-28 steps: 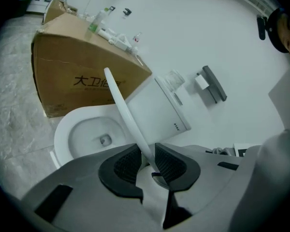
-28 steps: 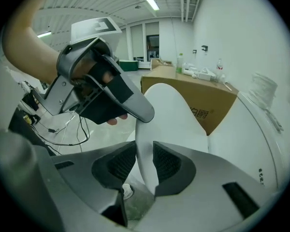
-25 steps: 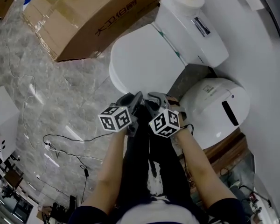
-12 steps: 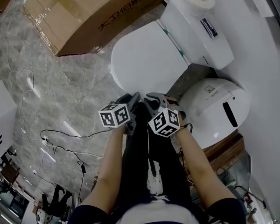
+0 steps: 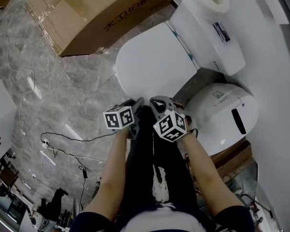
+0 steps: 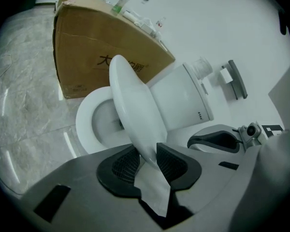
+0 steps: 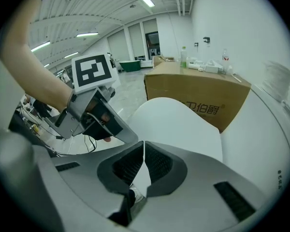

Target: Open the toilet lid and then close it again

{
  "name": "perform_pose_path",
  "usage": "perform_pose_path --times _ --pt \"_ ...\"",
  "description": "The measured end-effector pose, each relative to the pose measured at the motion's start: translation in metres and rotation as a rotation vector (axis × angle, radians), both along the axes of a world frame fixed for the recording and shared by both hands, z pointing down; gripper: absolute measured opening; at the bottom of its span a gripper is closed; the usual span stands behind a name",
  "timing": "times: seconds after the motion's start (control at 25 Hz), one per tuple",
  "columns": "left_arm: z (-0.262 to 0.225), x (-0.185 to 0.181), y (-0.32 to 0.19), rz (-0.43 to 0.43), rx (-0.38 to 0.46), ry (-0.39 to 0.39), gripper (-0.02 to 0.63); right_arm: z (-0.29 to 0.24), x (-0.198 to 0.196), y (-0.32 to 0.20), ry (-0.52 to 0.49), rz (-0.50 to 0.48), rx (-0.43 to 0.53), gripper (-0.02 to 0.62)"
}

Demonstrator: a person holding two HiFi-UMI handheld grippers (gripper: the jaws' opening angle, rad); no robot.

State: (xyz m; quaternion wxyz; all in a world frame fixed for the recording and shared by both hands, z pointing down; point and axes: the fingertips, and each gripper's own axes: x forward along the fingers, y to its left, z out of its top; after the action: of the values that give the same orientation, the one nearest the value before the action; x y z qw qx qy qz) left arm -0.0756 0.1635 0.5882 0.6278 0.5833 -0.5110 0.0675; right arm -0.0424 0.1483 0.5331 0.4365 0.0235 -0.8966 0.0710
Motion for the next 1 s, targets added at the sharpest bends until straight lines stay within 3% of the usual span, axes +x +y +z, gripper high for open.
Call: perform_pose_path --times 0.36,1.0 --pt "0.043 -0.012 0.017 -0.069 -0.046 0.049 0.117 0.03 -0.001 0.006 0.005 0.003 -0.013 0.014" --pt "0.116 -0.024 0.036 -0.095 -0.057 0.127 0.137 0.094 0.005 0.023 0.027 -0.01 -0.012 0.014"
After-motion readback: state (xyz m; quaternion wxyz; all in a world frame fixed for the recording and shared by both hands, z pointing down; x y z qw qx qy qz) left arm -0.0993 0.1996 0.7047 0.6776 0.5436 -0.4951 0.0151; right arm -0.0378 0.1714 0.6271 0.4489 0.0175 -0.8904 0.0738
